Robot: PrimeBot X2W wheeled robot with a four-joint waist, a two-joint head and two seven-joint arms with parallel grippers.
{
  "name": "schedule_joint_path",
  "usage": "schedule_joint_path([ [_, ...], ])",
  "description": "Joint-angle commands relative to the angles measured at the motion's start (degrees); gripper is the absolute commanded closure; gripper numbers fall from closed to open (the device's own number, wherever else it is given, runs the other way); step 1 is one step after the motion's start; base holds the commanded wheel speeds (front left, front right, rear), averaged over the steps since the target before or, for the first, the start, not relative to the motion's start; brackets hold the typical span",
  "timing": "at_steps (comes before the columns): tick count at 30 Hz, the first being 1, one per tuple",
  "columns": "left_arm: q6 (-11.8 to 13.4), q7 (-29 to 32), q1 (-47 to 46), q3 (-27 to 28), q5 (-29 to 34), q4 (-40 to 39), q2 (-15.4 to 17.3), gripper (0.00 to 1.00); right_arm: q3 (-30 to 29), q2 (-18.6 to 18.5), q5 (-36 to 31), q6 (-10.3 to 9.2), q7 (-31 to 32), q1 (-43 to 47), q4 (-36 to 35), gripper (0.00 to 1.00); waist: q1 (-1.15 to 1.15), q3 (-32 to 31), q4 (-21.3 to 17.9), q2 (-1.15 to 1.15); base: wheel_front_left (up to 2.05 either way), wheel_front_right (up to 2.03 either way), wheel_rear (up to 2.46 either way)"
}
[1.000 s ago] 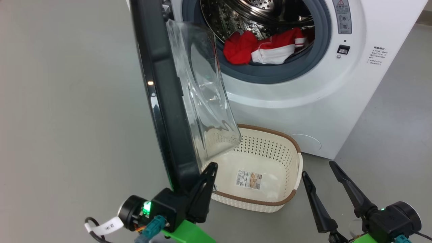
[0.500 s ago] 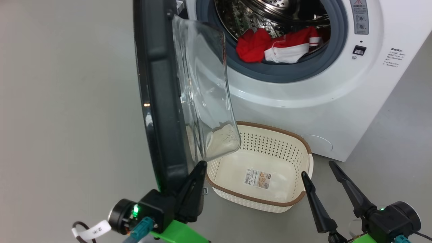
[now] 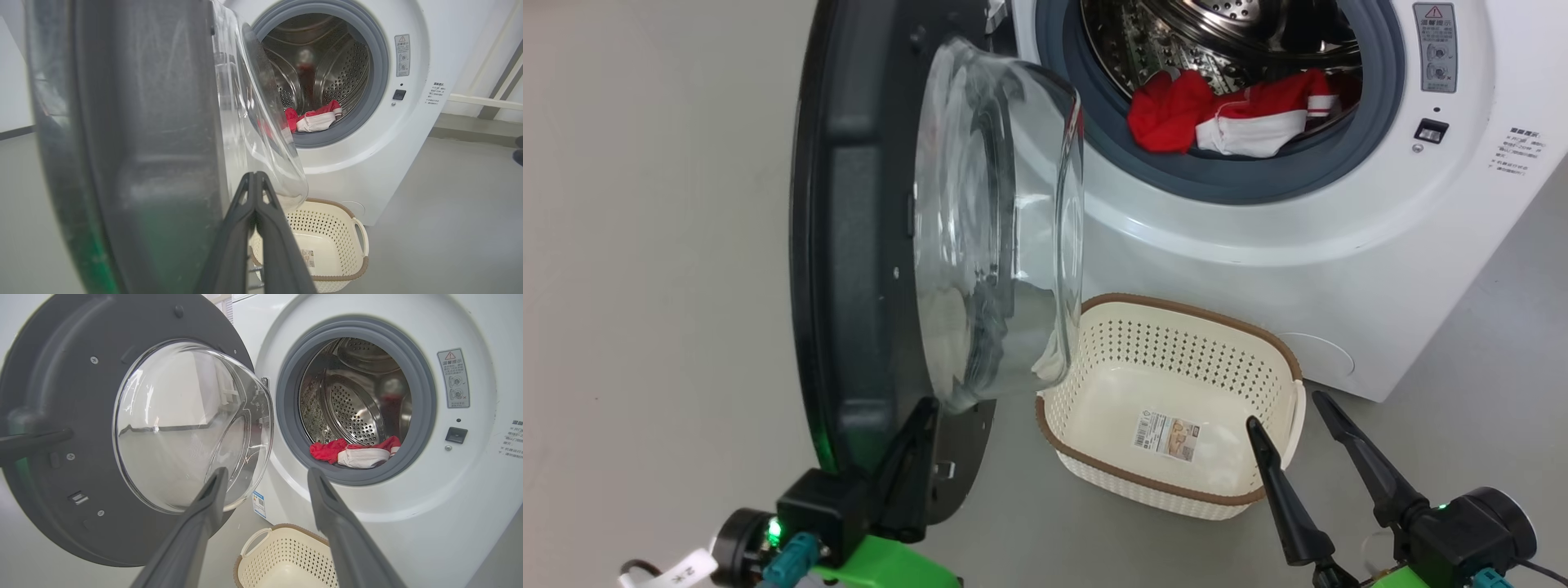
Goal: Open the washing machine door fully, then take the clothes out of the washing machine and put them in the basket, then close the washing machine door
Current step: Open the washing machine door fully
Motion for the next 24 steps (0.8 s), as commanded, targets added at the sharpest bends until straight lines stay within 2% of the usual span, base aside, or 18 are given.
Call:
schedule_joint_path([
  [1, 1.51, -0.87, -0.70, 4.00, -0.40, -1.12, 2.12, 1.00, 1.33, -0.17, -0.18, 0.29, 0.12, -2.11, -1.88, 0.00, 0.00, -0.09, 0.16, 0.00, 0.00, 0.00, 0.00],
  [8, 2.73, -1.74, -0.40, 6.97, -1.20, -0.64, 3.47, 1.00, 1.60, -0.17, -0.54, 0.29, 0.68, -1.84, -2.33, 0.00, 0.00, -0.03, 0.42, 0.00, 0.00, 0.00, 0.00],
  [24, 3.35, -6.39, -0.42, 11.99, -3.68, 4.83, 4.83, 1.00, 2.14, -0.17, -1.70, 0.29, 2.56, -1.33, -3.82, 0.00, 0.00, 0.24, 0.50, 0.00, 0.00, 0.00, 0.00],
])
